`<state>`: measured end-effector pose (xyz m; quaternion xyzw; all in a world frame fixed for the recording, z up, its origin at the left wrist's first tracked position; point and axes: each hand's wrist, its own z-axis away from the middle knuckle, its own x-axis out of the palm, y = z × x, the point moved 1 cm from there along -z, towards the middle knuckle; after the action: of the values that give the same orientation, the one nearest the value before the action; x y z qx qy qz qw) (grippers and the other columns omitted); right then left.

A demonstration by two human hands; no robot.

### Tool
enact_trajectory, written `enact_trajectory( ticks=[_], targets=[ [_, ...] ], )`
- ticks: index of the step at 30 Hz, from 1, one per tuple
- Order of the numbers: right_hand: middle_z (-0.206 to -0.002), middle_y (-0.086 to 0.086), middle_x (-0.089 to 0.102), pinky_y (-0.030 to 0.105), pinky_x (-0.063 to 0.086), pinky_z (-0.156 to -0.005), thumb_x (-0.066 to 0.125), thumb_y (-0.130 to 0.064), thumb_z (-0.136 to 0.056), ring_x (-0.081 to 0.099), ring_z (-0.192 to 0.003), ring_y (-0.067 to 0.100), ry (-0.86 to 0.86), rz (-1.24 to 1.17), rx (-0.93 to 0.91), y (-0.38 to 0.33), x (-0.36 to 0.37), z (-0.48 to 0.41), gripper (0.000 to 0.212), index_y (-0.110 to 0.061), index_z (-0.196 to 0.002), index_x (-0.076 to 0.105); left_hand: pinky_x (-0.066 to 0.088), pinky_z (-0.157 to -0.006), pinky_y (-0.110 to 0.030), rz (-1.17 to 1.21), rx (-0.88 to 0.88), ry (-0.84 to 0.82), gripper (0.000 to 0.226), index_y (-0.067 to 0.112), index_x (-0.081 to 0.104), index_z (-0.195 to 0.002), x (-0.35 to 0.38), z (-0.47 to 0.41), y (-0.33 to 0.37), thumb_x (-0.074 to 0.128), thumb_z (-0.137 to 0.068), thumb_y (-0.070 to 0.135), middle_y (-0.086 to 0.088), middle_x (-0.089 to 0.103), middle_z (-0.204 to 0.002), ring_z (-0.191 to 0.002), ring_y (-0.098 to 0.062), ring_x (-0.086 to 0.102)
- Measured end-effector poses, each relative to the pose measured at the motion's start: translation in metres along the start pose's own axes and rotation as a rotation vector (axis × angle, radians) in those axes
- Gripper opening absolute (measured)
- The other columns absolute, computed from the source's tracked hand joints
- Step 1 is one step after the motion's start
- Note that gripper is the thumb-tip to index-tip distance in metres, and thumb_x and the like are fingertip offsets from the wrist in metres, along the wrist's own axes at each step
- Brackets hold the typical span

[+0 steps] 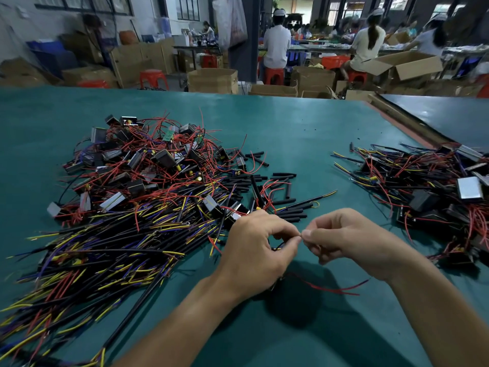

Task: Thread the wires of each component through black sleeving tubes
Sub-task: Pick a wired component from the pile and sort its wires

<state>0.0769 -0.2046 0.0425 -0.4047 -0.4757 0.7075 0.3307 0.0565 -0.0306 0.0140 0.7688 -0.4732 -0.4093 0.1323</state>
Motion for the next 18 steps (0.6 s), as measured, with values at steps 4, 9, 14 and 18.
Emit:
enact_trajectory(
  ticks=[4, 9, 14, 18],
  targets=[
    [-0.069, 0.009, 0.069, 0.021, 0.049, -0.059, 0.064, -0.001, -0.088, 0.054, -0.059, 0.016, -0.003, -0.009, -0.200, -0.001, -0.003, 0.003, 0.016, -0.004, -0.077, 0.074, 0.049, -0.055, -0.027, 0.257, -0.241, -0.059, 0.009, 0.017, 0.072, -0.070, -0.001, -0.002, -0.003, 0.069, -0.079, 0.018, 0.005, 0.067, -0.062, -0.055, -0.007, 0.058],
    [-0.070, 0.012, 0.072, 0.021, 0.049, -0.059, 0.072, -0.016, -0.075, 0.057, -0.059, 0.014, -0.043, -0.012, -0.306, -0.001, -0.010, 0.005, 0.015, -0.003, -0.078, 0.076, 0.044, -0.057, -0.026, 0.493, -0.376, -0.195, 0.011, 0.012, 0.072, -0.071, -0.007, -0.005, -0.002, 0.069, -0.082, 0.012, -0.003, 0.065, -0.061, -0.059, -0.010, 0.055],
    [-0.067, 0.012, 0.069, 0.020, 0.050, -0.058, 0.071, -0.017, -0.075, 0.058, -0.058, 0.010, 0.030, -0.010, -0.362, 0.000, -0.001, 0.000, 0.014, -0.003, -0.072, 0.072, 0.044, -0.057, -0.019, 0.560, -0.445, -0.288, 0.012, 0.005, 0.073, -0.074, -0.007, -0.004, -0.002, 0.070, -0.085, 0.002, 0.000, 0.067, -0.063, -0.058, -0.009, 0.056],
    [-0.057, 0.003, 0.060, 0.028, 0.046, -0.056, 0.067, -0.008, -0.088, 0.055, -0.055, 0.014, 0.131, 0.171, -0.322, 0.006, -0.001, -0.007, 0.022, -0.008, -0.065, 0.066, 0.045, -0.055, -0.024, 0.450, -0.435, -0.213, 0.012, 0.008, 0.073, -0.071, -0.002, -0.002, 0.000, 0.072, -0.082, 0.004, -0.005, 0.067, -0.062, -0.055, -0.008, 0.055]
  ],
)
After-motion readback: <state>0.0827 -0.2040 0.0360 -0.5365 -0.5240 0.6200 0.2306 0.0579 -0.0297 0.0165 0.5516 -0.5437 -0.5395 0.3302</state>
